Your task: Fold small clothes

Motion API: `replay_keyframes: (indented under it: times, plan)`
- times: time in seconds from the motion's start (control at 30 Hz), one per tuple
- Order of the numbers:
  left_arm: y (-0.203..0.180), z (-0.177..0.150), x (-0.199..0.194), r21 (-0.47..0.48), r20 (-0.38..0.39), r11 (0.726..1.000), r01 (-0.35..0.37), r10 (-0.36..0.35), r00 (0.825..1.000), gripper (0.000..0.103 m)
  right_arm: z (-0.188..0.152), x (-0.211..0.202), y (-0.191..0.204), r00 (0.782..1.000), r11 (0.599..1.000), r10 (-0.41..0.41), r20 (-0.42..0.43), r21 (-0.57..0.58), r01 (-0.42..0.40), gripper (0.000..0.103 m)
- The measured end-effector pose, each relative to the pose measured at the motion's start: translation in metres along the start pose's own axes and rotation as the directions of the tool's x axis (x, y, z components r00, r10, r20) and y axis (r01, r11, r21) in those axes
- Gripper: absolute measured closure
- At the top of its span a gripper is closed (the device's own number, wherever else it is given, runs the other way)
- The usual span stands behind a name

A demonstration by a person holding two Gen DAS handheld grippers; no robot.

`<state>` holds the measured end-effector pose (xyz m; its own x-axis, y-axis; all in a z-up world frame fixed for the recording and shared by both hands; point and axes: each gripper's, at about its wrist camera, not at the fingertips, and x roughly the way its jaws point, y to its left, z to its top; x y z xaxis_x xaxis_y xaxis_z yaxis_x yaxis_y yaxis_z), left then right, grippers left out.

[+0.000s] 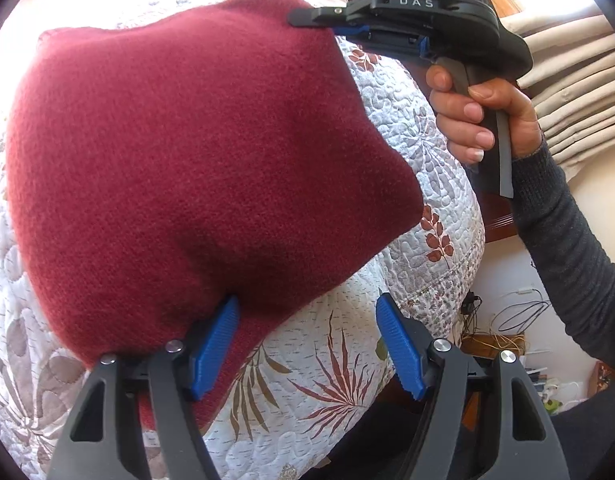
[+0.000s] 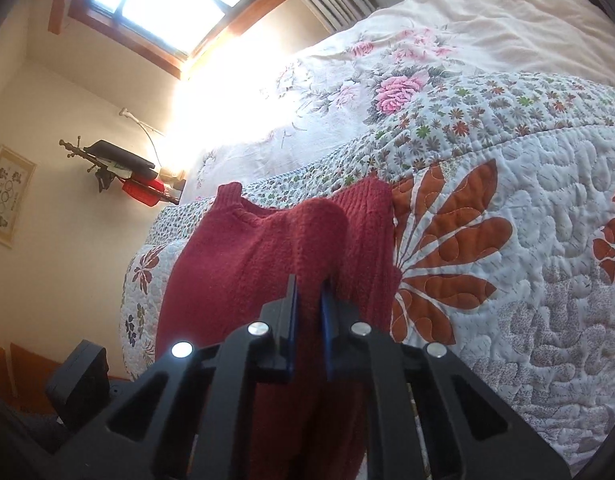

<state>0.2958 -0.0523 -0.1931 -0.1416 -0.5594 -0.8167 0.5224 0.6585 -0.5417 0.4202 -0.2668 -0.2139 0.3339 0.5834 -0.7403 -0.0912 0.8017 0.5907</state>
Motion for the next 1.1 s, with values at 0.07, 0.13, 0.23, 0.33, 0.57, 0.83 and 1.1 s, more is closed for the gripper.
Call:
replay_keyframes:
  times: [0.07,0.13,0.23,0.33,0.57,0.83,1.1]
  plan:
    - [0.002,0.000,-0.001,0.003,0.003,1.000,0.005,-0.005,1.000,0.032,-0.001,0.013,-0.016,0.999,0.999,-0.036,-0.021,0.036,0.036,0.094]
    - [0.002,-0.001,0.001,0.002,0.004,1.000,0.011,-0.011,1.000,0.032,-0.007,0.027,-0.029,0.997,0.995,-0.070,-0.043,0.063,0.072,0.094]
    - [-0.001,-0.002,-0.005,0.003,0.006,1.000,0.011,-0.011,1.000,0.032,-0.007,0.018,-0.025,0.999,0.996,-0.046,-0.026,0.073,0.048,0.084]
    - [0.001,-0.006,-0.022,-0.038,0.044,0.995,0.088,-0.086,0.995,0.029,-0.016,-0.007,-0.017,0.999,0.997,-0.033,0.004,0.074,0.033,0.068]
    - [0.028,-0.013,-0.080,-0.136,0.224,0.948,0.287,-0.252,0.941,0.028,-0.077,-0.050,-0.003,0.994,0.990,0.103,-0.045,0.101,-0.099,0.054]
    - [0.048,0.036,-0.107,-0.097,0.283,0.946,0.310,-0.273,0.920,0.027,-0.127,-0.023,0.002,0.974,0.984,0.154,-0.168,0.114,-0.136,0.092]
    - [0.084,0.048,-0.036,-0.199,0.132,0.939,0.279,-0.256,0.958,0.045,-0.159,-0.007,-0.032,0.969,0.983,0.107,-0.224,0.172,-0.069,0.097]
